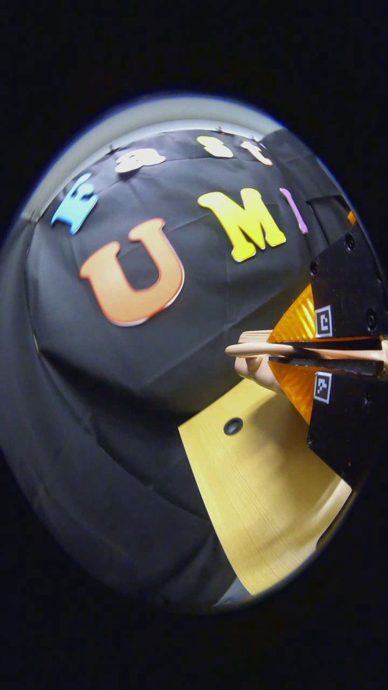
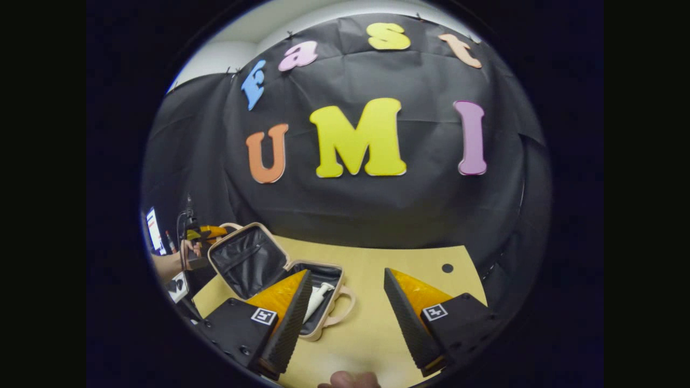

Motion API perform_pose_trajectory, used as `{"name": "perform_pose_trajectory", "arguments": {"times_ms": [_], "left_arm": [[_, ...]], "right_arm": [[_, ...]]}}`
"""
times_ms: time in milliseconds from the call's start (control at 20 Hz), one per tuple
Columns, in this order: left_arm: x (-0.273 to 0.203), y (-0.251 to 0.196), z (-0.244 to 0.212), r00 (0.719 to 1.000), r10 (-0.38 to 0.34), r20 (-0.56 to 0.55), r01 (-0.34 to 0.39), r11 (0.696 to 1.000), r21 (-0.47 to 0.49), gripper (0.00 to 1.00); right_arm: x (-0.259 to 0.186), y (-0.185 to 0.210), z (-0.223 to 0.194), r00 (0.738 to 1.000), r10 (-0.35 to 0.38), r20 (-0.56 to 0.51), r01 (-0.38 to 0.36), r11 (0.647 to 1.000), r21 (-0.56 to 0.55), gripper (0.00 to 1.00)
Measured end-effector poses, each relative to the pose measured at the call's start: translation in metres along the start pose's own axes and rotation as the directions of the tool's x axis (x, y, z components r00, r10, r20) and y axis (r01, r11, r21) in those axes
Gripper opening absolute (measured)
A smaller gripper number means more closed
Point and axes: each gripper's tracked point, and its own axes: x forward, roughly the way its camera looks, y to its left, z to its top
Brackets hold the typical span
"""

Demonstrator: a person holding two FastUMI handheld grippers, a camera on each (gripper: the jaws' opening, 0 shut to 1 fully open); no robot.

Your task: First open the suitcase, pack the skin care products into it, and then close the suitcase.

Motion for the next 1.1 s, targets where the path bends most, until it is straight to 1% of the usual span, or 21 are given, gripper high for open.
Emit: {"name": "perform_pose_trajectory", "arguments": {"times_ms": [50, 100, 200, 300, 450, 550, 700, 800, 900, 1000, 1100], "left_arm": [[-0.002, -0.024, -0.008, 1.000, -0.007, 0.002, 0.006, 0.998, 0.060, 0.22], [-0.004, -0.047, -0.019, 1.000, -0.012, 0.004, 0.012, 0.992, 0.125, 0.10], [-0.005, -0.093, -0.044, 1.000, -0.020, -0.006, 0.021, 0.971, 0.238, 0.11], [-0.001, -0.128, -0.078, 0.999, -0.028, -0.027, 0.036, 0.939, 0.341, 0.12], [0.004, -0.161, -0.135, 0.997, -0.028, -0.068, 0.056, 0.879, 0.473, 0.12], [0.012, -0.178, -0.171, 0.995, -0.027, -0.091, 0.072, 0.843, 0.532, 0.13], [0.034, -0.181, -0.225, 0.988, -0.012, -0.154, 0.103, 0.791, 0.603, 0.13], [0.045, -0.177, -0.250, 0.986, 0.006, -0.166, 0.105, 0.752, 0.651, 0.13], [0.052, -0.178, -0.276, 0.984, 0.026, -0.179, 0.110, 0.701, 0.705, 0.13], [0.061, -0.168, -0.306, 0.976, 0.054, -0.212, 0.129, 0.642, 0.756, 0.13], [0.066, -0.156, -0.337, 0.961, 0.097, -0.259, 0.150, 0.603, 0.784, 0.14]], "right_arm": [[-0.006, -0.014, 0.001, 0.999, -0.030, 0.014, 0.030, 0.999, 0.023, 0.79], [-0.011, -0.028, 0.003, 0.998, -0.060, 0.028, 0.059, 0.998, 0.038, 0.79], [-0.022, -0.058, 0.001, 0.991, -0.123, 0.045, 0.120, 0.991, 0.067, 0.79], [-0.034, -0.085, 0.000, 0.983, -0.173, 0.057, 0.167, 0.981, 0.100, 0.79], [-0.053, -0.120, -0.007, 0.969, -0.241, 0.055, 0.233, 0.965, 0.122, 0.79], [-0.066, -0.140, -0.009, 0.958, -0.280, 0.055, 0.272, 0.955, 0.121, 0.79], [-0.085, -0.167, -0.012, 0.942, -0.331, 0.052, 0.323, 0.939, 0.116, 0.79], [-0.094, -0.179, -0.016, 0.934, -0.354, 0.041, 0.347, 0.929, 0.126, 0.79], [-0.099, -0.191, -0.023, 0.928, -0.372, 0.027, 0.366, 0.923, 0.120, 0.80], [-0.104, -0.200, -0.027, 0.922, -0.386, 0.016, 0.382, 0.917, 0.111, 0.79], [-0.106, -0.209, -0.029, 0.920, -0.393, 0.009, 0.390, 0.915, 0.107, 0.80]]}}
